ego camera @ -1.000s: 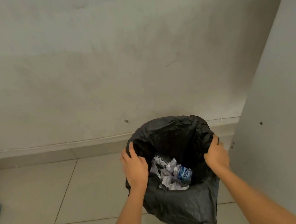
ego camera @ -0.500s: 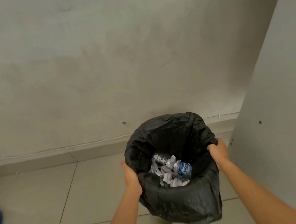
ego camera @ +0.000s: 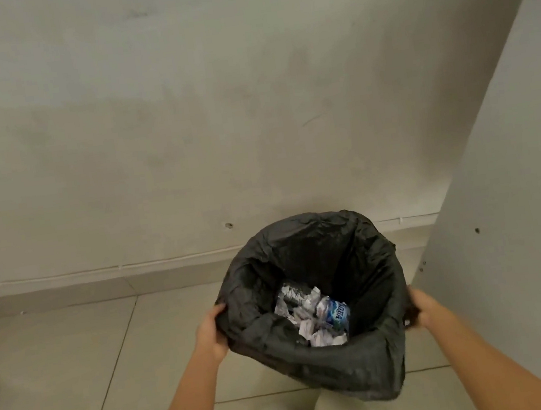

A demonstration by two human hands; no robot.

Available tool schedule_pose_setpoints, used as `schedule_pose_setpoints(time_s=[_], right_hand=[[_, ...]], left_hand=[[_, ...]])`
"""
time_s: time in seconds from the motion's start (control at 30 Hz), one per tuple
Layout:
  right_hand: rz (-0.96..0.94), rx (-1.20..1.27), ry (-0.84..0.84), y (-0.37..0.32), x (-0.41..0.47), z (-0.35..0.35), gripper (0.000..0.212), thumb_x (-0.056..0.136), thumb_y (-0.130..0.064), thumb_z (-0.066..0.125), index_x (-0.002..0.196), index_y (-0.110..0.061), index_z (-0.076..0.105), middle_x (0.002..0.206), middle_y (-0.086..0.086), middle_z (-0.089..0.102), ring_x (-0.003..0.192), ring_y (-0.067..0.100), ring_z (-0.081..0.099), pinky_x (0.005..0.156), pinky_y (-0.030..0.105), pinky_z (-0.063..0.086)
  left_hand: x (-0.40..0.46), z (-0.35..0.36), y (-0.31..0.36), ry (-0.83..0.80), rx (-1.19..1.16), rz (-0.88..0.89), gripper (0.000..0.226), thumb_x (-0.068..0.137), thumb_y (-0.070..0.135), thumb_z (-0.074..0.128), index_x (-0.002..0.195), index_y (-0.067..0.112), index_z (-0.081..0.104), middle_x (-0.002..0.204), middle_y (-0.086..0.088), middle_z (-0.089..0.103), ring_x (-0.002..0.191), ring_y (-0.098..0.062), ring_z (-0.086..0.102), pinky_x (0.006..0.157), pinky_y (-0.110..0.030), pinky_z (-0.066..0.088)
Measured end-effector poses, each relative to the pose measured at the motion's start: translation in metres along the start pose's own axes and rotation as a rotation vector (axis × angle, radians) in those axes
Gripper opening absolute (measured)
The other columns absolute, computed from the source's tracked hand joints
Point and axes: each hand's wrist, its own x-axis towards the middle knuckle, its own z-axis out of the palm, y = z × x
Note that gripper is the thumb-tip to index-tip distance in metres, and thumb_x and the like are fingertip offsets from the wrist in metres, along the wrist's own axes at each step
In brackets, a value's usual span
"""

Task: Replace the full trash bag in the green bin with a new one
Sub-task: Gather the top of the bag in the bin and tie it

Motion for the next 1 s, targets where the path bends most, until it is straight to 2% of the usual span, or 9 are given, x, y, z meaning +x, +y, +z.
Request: schedule_pose_setpoints(time_s=[0.1,0.2,0.33,0.43,0.53,0.67,0.73,0.87,1.0], right_hand=[[-0.061,0.04,0.109,-0.018,0.002,-0.018,0.012,0.093,-0.007,0.044,0.089,-0.002,0.054,0.053,0.014,0.065,0.047,0.027,0.063,0.074,0.033,0.052],[-0.177,-0.052,0.079,-0.052,-0.011,-0.031,0.007,0.088,-0.005,0.05,0.083,-0.003,0.055,0.041,0.008,0.064,0.033,0.018,0.061,0.035,0.025,0.052],[-0.358,-0.388,0.095,-0.101,-0.05,-0.015,0.004,0.09,-0.01,0.051,0.091,-0.006,0.053,0.06,0.008,0.062,0.055,0.022,0.06,0.051,0.028,0.051],[-0.562,-0.533,0.118,-0.126,-0.073,0.004,0.011,0.083,0.006,0.043,0.079,-0.004,0.047,0.077,0.01,0.05,0.07,0.023,0.045,0.063,0.03,0.036],[-0.531,-0.436,0.035,-0.131,-0.083,0.014,0.018,0.08,0.009,0.04,0.069,-0.005,0.042,0.074,0.007,0.042,0.065,0.02,0.04,0.058,0.028,0.033],[-0.447,-0.225,-0.075,-0.134,-0.076,0.02,0.011,0.08,-0.01,0.046,0.069,-0.011,0.046,0.07,0.004,0.042,0.062,0.019,0.04,0.055,0.027,0.035],[-0.417,-0.252,-0.076,-0.143,-0.069,0.025,0.016,0.083,-0.026,0.053,0.082,-0.01,0.052,0.075,0.004,0.048,0.065,0.02,0.046,0.059,0.028,0.039],[-0.364,-0.537,0.049,-0.155,-0.049,0.039,0.07,0.078,-0.055,0.06,0.12,-0.001,0.048,0.115,0.015,0.057,0.104,0.033,0.056,0.082,0.039,0.044],[-0.355,-0.574,0.027,-0.161,-0.038,0.05,0.073,0.079,-0.045,0.065,0.128,0.005,0.046,0.123,0.016,0.055,0.101,0.031,0.056,0.077,0.034,0.046]], left_hand=[[-0.01,0.0,0.03,-0.055,0.042,0.03,0.024,0.094,0.025,0.045,0.097,0.006,0.061,0.097,-0.011,0.068,0.077,-0.022,0.056,0.077,-0.035,0.045],[-0.02,0.012,0.062,-0.145,0.245,0.019,0.032,0.092,0.035,0.048,0.089,0.008,0.063,0.077,-0.009,0.072,0.082,-0.023,0.059,0.082,-0.036,0.044],[-0.031,0.048,0.093,-0.264,0.311,0.178,0.013,0.09,0.018,0.052,0.085,0.008,0.058,0.086,-0.01,0.059,0.078,-0.02,0.057,0.074,-0.03,0.047],[-0.033,0.074,0.096,-0.307,0.257,0.122,0.041,0.091,0.041,0.045,0.094,0.002,0.055,0.084,-0.012,0.056,0.08,-0.024,0.055,0.08,-0.034,0.045],[-0.026,0.081,0.088,-0.241,0.397,0.011,0.053,0.091,0.051,0.039,0.087,0.001,0.057,0.084,-0.011,0.06,0.076,-0.025,0.057,0.088,-0.036,0.042],[-0.021,0.084,0.087,-0.229,0.455,0.037,0.035,0.089,0.039,0.052,0.074,0.008,0.056,0.064,-0.009,0.066,0.064,-0.022,0.061,0.067,-0.033,0.048],[-0.016,0.089,0.093,-0.242,0.394,0.071,0.028,0.088,0.036,0.053,0.081,0.009,0.056,0.076,-0.009,0.06,0.069,-0.021,0.057,0.063,-0.031,0.048],[0.0,0.094,0.096,-0.206,0.2,0.048,0.039,0.088,0.04,0.049,0.082,0.002,0.054,0.082,-0.012,0.056,0.074,-0.025,0.055,0.072,-0.034,0.046],[0.025,0.09,0.092,-0.141,0.208,0.008,0.05,0.089,0.047,0.044,0.073,0.0,0.054,0.056,-0.015,0.065,0.06,-0.027,0.06,0.072,-0.034,0.045]])
